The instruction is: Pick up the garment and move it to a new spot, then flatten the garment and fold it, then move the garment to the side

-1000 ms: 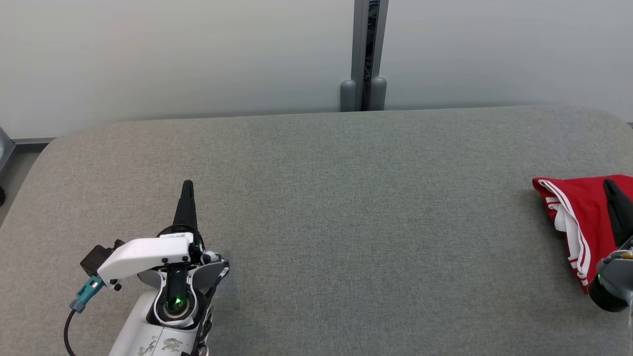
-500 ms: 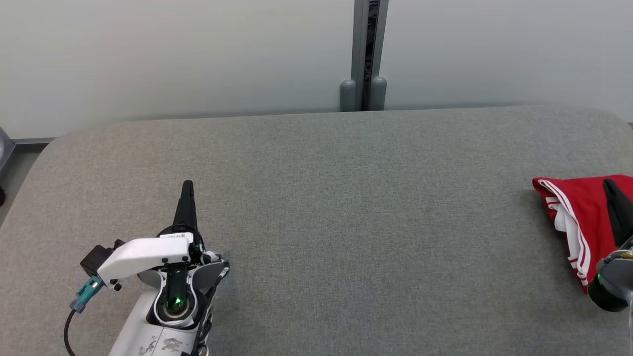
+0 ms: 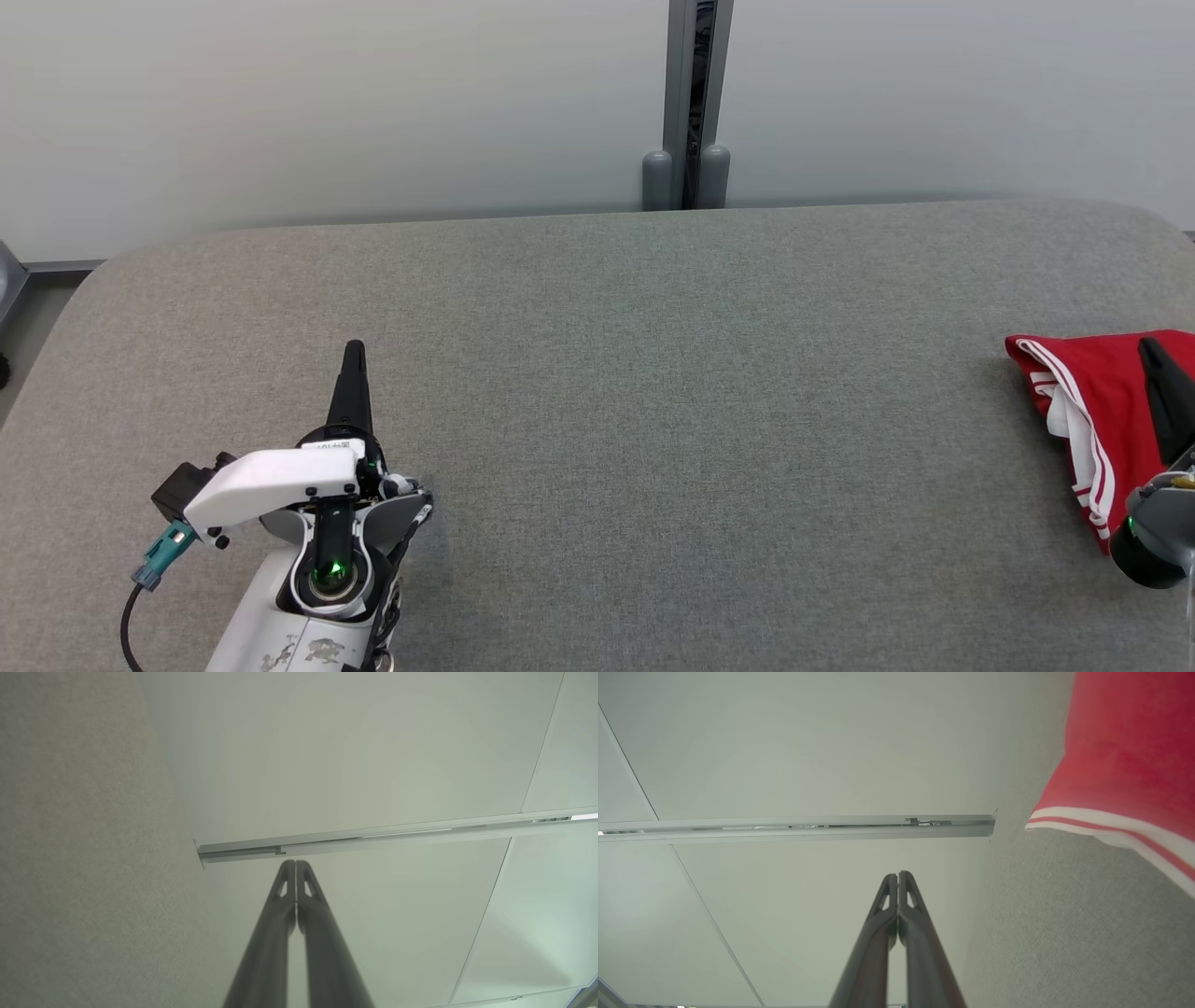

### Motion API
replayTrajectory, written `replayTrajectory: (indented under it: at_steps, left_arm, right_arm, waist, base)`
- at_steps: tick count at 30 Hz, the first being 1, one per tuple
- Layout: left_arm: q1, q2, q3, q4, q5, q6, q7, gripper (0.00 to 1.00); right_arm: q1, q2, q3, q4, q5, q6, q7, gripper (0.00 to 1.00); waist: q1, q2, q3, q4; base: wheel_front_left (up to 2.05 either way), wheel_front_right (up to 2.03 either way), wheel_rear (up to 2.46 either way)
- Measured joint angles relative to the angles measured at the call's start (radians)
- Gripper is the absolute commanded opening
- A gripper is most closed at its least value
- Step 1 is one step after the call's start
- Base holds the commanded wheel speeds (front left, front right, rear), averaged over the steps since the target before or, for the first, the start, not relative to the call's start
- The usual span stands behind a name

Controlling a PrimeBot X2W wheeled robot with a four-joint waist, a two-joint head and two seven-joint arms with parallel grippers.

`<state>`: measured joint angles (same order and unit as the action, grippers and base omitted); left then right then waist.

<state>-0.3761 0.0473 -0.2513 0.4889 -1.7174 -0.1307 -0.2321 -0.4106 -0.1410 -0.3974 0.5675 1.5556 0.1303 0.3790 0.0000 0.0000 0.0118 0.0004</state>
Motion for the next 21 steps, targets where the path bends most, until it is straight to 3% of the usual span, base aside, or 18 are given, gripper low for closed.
replayTrajectory:
  at_steps: [21]
  left_arm:
    - [0.000, 0.000, 0.000, 0.000, 0.000, 0.000, 0.000, 0.00]
  right_arm:
    - [0.000, -0.001, 0.002, 0.000, 0.001, 0.000, -0.001, 0.00]
  waist:
    - [0.0000, 0.0000, 0.000, 0.000]
  base:
    - [0.00, 0.00, 0.00]
